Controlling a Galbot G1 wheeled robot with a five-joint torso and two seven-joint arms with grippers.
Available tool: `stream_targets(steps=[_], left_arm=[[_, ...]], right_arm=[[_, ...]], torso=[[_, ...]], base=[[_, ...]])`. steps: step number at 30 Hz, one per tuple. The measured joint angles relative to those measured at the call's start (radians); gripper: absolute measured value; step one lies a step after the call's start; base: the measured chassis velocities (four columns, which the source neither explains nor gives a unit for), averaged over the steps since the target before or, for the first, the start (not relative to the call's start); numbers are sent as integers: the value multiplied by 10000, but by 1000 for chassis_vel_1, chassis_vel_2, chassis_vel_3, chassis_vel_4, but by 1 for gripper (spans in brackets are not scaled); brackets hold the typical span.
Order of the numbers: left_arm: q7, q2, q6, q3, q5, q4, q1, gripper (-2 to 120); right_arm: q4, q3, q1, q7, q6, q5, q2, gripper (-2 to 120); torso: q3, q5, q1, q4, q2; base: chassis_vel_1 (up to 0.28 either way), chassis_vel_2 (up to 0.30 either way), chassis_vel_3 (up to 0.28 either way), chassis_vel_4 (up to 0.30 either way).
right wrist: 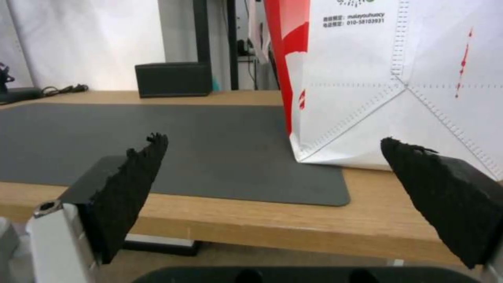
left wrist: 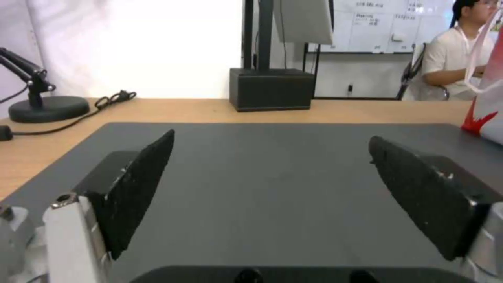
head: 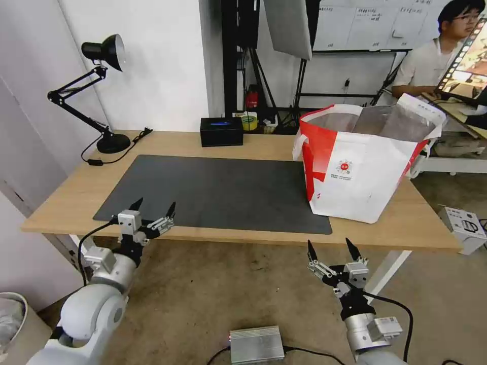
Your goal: Pick up the trash from the table and place it into the takeout bag.
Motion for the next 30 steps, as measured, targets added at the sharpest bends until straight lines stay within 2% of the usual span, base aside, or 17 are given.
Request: stream_targets(steps=[5,14,24,30], left_arm=[[326,-434,-296,-214,442,-89,484,100],[1086,-524,-1128,-539,590,74,1061,100],[1136,-700,-1278,-523,592,43,1239,100],[1164,-888,-1376,-491,950,35,1366,100]], right_arm=[[0,0,0,0,0,0,0,100],[0,0,0,0,-1,0,0,100],[0,0,0,0,0,0,0,100],[0,0,0,0,0,0,0,100]], torso=[[0,0,1,1,1],[0,0,1,1,1],[0,0,1,1,0],[0,0,1,1,0]], base=[[0,0,0,0],[0,0,0,0],[0,0,0,0],[0,0,0,0]])
